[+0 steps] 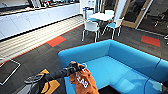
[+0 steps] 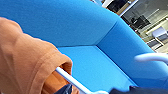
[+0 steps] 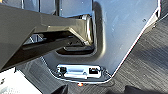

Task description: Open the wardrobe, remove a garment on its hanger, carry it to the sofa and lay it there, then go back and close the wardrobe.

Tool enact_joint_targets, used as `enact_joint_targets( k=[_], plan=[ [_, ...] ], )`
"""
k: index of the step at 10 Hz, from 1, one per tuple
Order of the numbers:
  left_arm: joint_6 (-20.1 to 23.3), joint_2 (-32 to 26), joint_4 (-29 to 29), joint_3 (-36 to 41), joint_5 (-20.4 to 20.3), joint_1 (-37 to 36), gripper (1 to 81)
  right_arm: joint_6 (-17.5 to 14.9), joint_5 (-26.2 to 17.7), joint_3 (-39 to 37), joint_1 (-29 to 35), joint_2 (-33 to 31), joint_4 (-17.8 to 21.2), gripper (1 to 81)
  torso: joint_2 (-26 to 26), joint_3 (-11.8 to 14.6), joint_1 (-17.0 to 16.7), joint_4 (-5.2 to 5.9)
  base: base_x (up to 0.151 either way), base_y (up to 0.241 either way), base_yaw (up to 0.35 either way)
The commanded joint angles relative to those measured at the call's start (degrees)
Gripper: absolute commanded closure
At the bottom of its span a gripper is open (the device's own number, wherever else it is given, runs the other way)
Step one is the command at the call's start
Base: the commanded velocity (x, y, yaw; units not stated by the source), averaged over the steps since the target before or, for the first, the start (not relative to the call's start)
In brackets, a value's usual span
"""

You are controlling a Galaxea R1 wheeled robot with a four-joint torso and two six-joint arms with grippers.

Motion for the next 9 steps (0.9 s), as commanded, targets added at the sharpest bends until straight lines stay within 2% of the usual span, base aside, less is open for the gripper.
enact_joint_targets(
  k=[1, 4, 6, 9],
  plan=[
    [0.5, 0.3, 4.1, 5.8, 0.5, -8.3, 1.0, -0.1, -2.5, 0.2, -0.2, 0.4, 0.0, 1.0, 0.0, 0.0, 0.0, 0.00, 0.000, 0.000, 0.000],
    [0.4, -0.6, 7.1, 7.6, 4.5, -7.1, 1.0, -0.1, -2.5, 0.2, -0.2, 0.4, 0.0, 1.0, 0.0, 0.0, 0.0, 0.00, 0.000, 0.000, 0.000],
    [0.4, -3.4, 7.2, 7.5, 4.0, -5.9, 1.0, -0.1, -2.5, 0.1, -0.2, 0.4, 0.0, 1.0, 0.0, 0.0, 0.0, 0.00, 0.000, 0.000, 0.000],
    [1.0, -9.0, 7.7, 10.5, 3.8, -0.2, 1.0, -0.1, -2.5, 0.1, 0.0, 0.4, 0.0, 1.0, 0.0, 0.0, 0.0, 0.00, 0.000, 0.000, 0.000]
  ],
)
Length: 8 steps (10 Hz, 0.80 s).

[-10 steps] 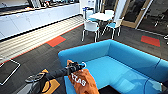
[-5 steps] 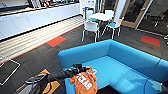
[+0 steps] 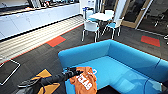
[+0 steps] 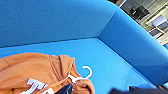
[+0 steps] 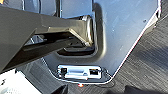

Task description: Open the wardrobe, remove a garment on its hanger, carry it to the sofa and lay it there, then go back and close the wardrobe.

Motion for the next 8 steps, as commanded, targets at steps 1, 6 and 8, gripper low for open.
enact_joint_targets(
  k=[1, 6, 8],
  plan=[
    [0.9, -5.3, 2.8, 6.2, 1.4, -1.4, 1.0, -0.1, -3.0, 0.1, 0.1, 0.4, 0.0, 1.0, 0.0, 0.0, 0.0, 0.00, 0.000, 0.000, 0.000],
    [0.9, -10.2, 10.4, 11.2, 1.3, 14.1, 1.0, -0.2, -2.2, 0.1, -0.2, 0.3, 0.0, 1.0, 0.0, 0.0, 0.0, 0.00, 0.000, 0.000, 0.000],
    [0.9, -10.4, 13.9, 10.8, 1.3, 20.6, 1.0, -0.2, -2.1, 0.1, -0.2, 0.2, 0.0, 1.0, 0.0, 0.0, 0.0, 0.00, 0.000, 0.000, 0.000]
  ],
)
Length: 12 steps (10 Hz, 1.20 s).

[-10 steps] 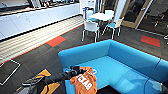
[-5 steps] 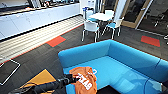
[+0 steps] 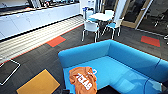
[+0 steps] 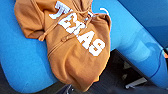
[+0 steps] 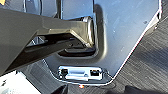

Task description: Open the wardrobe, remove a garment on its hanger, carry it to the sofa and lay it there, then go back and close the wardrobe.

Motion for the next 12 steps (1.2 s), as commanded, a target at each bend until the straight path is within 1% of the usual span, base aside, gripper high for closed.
enact_joint_targets(
  k=[1, 2, 3, 4, 5, 6, 7, 8, 11, 12],
  plan=[
    [0.2, -1.9, 8.2, 2.3, 1.0, 5.0, 1.0, -0.2, -2.7, 0.1, -0.2, 0.2, 0.0, 1.0, 0.0, 0.0, 0.0, 0.00, 0.000, 0.000, 0.000],
    [0.2, -2.2, 8.8, 1.6, 1.0, 8.2, 1.0, -0.2, -2.7, 0.1, -0.1, 0.2, 0.0, 1.0, 0.0, 2.3, 0.0, 0.00, 0.000, 0.000, 0.000],
    [0.1, -2.1, 9.6, 0.1, 1.0, 11.2, 1.0, -0.2, -2.7, 0.1, 0.0, 0.2, 0.0, 1.0, 0.0, 2.8, 0.0, 0.00, 0.000, 0.000, 0.000],
    [0.1, -1.6, 10.0, -1.4, 1.0, 13.9, 1.0, -0.2, -2.7, 0.1, 0.1, 0.2, 0.0, 1.0, 0.0, 6.0, 0.0, 0.00, 0.000, 0.000, 0.000],
    [0.1, -1.4, 10.1, -2.9, 0.2, 16.2, 1.0, -0.2, -2.7, 0.1, 0.2, 0.2, 0.0, 1.0, 0.0, 4.8, 0.0, 0.00, 0.000, 0.000, 0.000],
    [-0.1, -1.4, 10.0, -4.9, -2.4, 18.3, 1.0, -0.2, -2.7, 0.1, 0.3, 0.2, 0.0, 1.0, 0.0, 5.8, 0.0, 0.00, 0.000, 0.000, 0.000],
    [-0.2, -0.7, 9.8, -7.9, -5.4, 20.0, 1.0, -0.2, -2.7, 0.1, 0.3, 0.2, -0.1, 1.0, 0.0, 6.9, -0.1, 0.00, 0.000, 0.000, 0.000],
    [-0.2, 0.6, 9.8, -11.7, -7.5, 21.6, 1.0, -0.3, -2.7, 0.1, 0.3, 0.2, -0.1, 1.0, 0.0, 8.1, -0.1, 0.00, 0.000, 0.000, 0.000],
    [-0.2, 5.7, 9.8, -22.3, -12.5, 24.6, 1.0, -0.5, -2.8, 0.1, 0.4, 0.2, -0.1, 1.0, -0.1, 11.5, -0.1, 0.00, 0.000, 0.000, 0.000],
    [-0.2, 6.7, 9.6, -24.5, -13.0, 25.3, 1.0, -0.5, -2.8, 0.1, 0.5, 0.2, -0.1, 1.0, -0.1, 12.6, -0.1, 0.00, 0.000, 0.000, 0.000]
  ],
)
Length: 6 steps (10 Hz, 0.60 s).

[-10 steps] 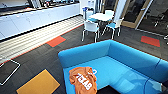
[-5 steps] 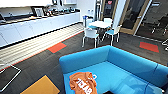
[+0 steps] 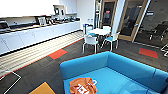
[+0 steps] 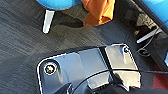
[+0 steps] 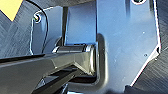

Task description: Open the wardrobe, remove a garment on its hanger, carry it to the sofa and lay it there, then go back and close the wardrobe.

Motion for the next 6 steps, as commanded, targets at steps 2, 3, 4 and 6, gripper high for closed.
enact_joint_targets(
  k=[2, 3, 4, 6],
  plan=[
    [-0.2, 5.6, 1.0, -9.7, -3.4, 0.6, 1.0, -0.2, -2.6, 0.1, 1.5, 0.2, -0.1, 1.0, 0.0, 1.0, 0.1, 0.00, 0.000, 0.000, 0.000],
    [-0.2, 7.0, 1.2, -12.0, -3.4, 1.0, 1.0, -0.2, -2.6, 0.1, 1.5, 0.2, -0.1, 1.0, 0.0, 1.9, 0.1, 0.00, 0.000, 0.000, 0.000],
    [-0.2, 8.5, 1.3, -14.6, -3.4, 1.6, 1.0, -0.2, -2.6, 0.1, 1.5, 0.2, -0.1, 1.0, -0.1, 2.3, 0.1, 0.00, 0.000, 0.000, 0.000],
    [-0.1, 10.7, 1.4, -17.7, -3.4, 2.3, 1.0, -0.2, -2.6, 0.1, 1.6, 0.2, -0.1, 1.0, -0.1, 2.3, 0.1, 0.00, 0.000, 0.000, 0.000]
  ],
)
